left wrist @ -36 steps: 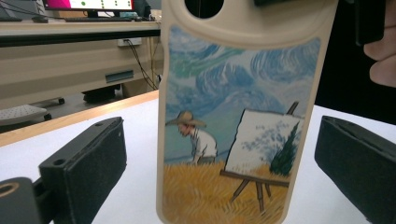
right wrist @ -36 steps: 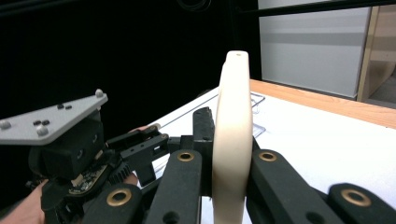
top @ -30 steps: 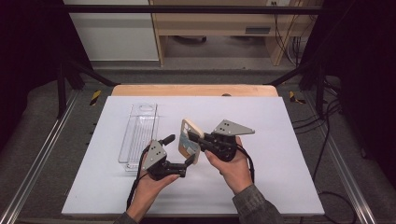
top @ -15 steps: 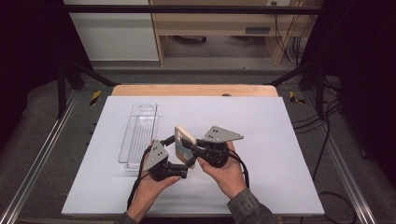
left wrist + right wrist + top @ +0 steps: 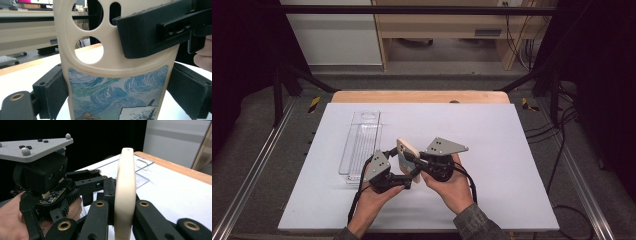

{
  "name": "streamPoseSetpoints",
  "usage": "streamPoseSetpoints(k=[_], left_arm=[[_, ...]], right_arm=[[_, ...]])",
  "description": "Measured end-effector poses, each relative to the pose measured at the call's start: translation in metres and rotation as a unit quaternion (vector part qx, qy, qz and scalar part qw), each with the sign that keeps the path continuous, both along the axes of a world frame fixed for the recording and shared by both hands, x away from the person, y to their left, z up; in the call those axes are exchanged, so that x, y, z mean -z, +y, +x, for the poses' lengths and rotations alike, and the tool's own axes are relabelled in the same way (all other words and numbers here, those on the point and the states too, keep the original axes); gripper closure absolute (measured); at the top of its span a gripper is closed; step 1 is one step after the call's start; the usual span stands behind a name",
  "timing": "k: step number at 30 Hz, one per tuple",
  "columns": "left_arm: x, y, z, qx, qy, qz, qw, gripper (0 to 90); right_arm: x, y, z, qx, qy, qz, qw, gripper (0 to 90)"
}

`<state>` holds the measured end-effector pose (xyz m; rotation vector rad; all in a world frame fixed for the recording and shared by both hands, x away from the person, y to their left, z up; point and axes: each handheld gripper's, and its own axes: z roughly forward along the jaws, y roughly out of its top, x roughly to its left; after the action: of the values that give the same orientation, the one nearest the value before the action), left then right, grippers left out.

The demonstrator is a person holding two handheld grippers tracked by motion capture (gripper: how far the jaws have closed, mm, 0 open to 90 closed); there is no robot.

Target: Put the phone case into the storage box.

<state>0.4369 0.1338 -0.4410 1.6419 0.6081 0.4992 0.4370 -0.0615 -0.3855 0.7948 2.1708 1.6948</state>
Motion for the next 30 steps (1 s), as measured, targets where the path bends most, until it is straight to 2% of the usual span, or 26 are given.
streamPoseSetpoints(k=[11,14,19,24,28,30], left_arm=[[-0.003,0.000,-0.002,-0.003,0.007,0.005,1.0000,11.6],[-0.004,0.000,-0.003,-0.006,0.006,0.006,0.9999,11.8],[-0.005,0.002,-0.004,-0.009,0.006,0.002,0.9999,11.9],[-0.006,0.004,-0.004,-0.014,0.003,0.002,0.9999,12.0],[-0.008,0.003,-0.004,-0.017,0.002,0.002,0.9998,12.0],[-0.008,0.002,-0.004,-0.016,0.003,0.000,0.9999,12.0]], right_arm=[[0.000,-0.001,0.000,0.002,0.009,0.007,0.9999,84.1],[-0.002,-0.001,0.000,0.012,0.014,0.011,0.9998,65.2],[-0.013,-0.006,-0.005,0.030,-0.005,0.017,0.9994,51.8],[-0.025,-0.016,-0.008,0.065,-0.028,0.017,0.9973,36.5],[-0.030,-0.024,-0.007,0.094,-0.035,0.012,0.9949,22.6],[-0.032,-0.027,-0.007,0.102,-0.035,0.008,0.9941,19.0]])
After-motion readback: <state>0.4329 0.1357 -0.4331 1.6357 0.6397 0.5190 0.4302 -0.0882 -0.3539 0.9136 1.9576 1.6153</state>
